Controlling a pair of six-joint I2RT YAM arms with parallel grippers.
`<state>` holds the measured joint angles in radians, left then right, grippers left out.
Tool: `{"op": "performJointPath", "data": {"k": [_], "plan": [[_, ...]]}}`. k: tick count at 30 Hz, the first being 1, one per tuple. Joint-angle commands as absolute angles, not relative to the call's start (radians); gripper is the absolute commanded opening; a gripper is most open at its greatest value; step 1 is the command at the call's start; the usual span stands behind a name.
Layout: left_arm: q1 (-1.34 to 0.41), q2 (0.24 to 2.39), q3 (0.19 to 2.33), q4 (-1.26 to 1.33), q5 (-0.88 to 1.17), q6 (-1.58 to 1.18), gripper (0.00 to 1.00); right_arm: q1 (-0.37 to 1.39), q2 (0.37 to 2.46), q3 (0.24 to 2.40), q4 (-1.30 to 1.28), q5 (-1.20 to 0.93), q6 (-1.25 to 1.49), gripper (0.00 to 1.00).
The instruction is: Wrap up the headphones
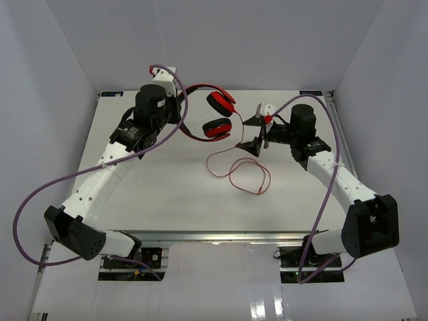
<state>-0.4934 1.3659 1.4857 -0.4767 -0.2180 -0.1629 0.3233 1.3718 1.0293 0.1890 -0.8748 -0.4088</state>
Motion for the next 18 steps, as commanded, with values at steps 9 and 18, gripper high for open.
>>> {"op": "performJointPath", "data": {"k": [9, 18], "plan": [[-0.478, 1.299, 1.583, -0.459, -0.151, -0.319, 0.0, 0.427, 1.62, 1.036, 0.892, -1.121, 0.176, 0.97], [-0.397, 1.273, 1.67, -0.364, -0.083, -0.595, 0.0, 0.456, 1.8, 1.025, 1.516, -1.103, 0.656, 0.86]]}}
